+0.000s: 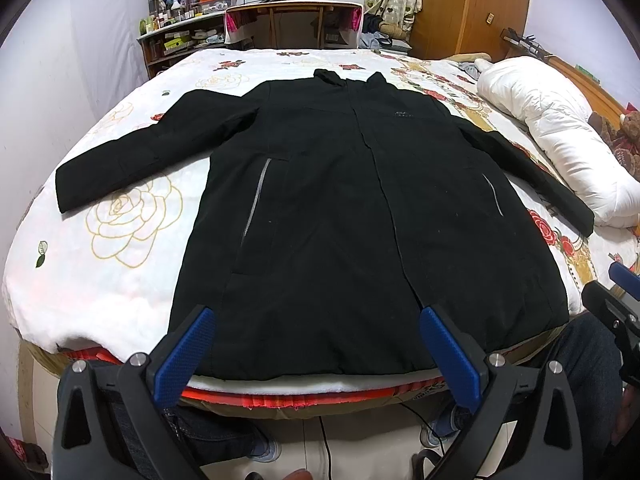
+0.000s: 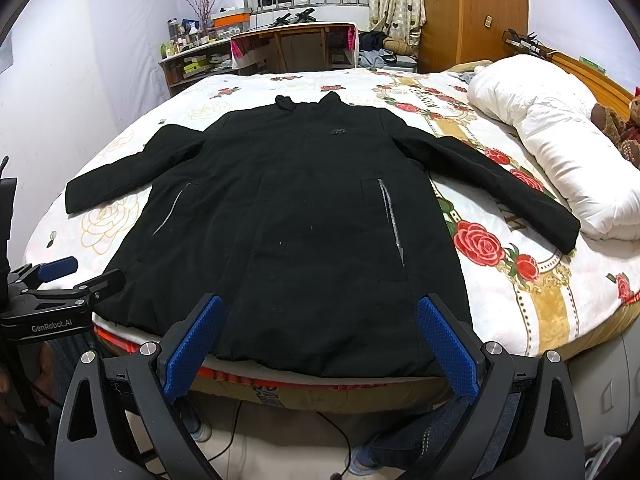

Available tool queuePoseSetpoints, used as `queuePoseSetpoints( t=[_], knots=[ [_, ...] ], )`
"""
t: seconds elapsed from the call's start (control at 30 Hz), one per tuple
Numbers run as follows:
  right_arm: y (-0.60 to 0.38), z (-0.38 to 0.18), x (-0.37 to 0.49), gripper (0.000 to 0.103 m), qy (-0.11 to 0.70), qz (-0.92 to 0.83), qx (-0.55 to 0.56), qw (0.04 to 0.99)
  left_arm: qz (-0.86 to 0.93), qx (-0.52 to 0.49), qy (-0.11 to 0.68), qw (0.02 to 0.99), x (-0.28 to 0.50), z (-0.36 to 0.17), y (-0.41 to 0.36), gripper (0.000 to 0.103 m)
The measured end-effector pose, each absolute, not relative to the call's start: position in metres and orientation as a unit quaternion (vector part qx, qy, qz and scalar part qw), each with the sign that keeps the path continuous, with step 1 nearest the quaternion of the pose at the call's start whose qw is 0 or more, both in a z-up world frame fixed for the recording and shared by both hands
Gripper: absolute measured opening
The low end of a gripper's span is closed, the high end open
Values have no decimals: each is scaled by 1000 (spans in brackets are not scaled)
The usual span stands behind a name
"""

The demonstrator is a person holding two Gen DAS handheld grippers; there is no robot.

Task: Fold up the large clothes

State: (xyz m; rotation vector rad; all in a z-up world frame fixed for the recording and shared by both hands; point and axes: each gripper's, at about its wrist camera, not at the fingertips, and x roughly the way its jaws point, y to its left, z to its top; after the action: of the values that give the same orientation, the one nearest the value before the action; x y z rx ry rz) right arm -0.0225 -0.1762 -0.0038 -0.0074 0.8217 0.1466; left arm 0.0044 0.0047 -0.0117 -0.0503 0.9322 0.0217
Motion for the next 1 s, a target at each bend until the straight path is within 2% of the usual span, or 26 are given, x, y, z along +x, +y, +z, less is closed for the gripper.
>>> queuePoseSetpoints(
  t=[1.0],
  knots=[
    [-172, -9, 0, 98, 408, 83, -1, 909, 17, -32, 463, 886, 22, -25, 17, 103]
  ],
)
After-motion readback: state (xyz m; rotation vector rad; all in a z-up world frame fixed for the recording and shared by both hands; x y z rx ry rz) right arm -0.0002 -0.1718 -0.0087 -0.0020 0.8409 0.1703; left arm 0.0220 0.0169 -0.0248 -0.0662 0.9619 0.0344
